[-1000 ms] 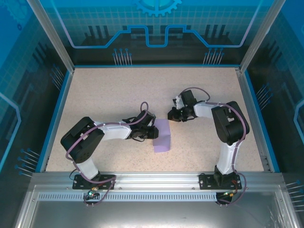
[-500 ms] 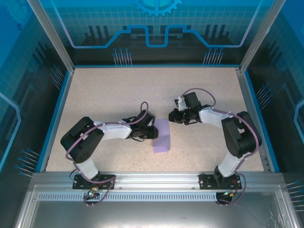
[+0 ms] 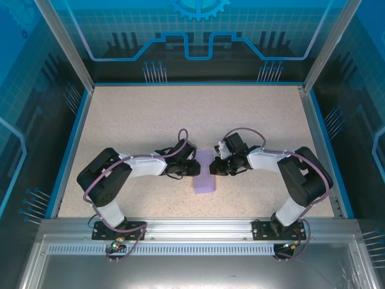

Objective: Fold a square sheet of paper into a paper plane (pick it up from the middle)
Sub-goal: Fold the square sheet of paper in half at the center of the table.

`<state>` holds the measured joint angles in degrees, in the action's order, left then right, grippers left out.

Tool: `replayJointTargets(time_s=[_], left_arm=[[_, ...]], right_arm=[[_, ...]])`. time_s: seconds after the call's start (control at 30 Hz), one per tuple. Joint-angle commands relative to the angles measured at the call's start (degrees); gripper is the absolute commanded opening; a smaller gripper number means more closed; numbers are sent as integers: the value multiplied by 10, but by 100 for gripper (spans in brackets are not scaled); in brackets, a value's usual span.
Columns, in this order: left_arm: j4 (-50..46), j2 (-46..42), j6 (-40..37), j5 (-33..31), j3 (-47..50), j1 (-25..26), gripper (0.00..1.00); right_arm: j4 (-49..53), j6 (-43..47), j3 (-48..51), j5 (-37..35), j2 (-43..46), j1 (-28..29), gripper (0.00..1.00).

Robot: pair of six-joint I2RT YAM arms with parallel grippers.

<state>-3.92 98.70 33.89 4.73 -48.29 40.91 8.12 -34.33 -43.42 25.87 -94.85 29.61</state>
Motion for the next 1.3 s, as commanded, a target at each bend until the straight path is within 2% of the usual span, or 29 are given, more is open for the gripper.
replayJointTargets(time_s=[0.0,0.37,0.7,0.93,1.27], left_arm=[[-64,22,-15,-10,14,0,25],[-61,26,-12,-13,17,0,25],[-65,38,-15,-10,9,0,24],[-61,38,-15,-6,9,0,24],[-66,37,-22,-7,7,0,25]], right_arm=[[29,19,-3,-7,-10,5,9],[58,61,13,-7,-15,4,10],[96,77,56,-20,49,-1,10],[66,27,45,6,96,11,10],[7,5,36,24,26,50,10]])
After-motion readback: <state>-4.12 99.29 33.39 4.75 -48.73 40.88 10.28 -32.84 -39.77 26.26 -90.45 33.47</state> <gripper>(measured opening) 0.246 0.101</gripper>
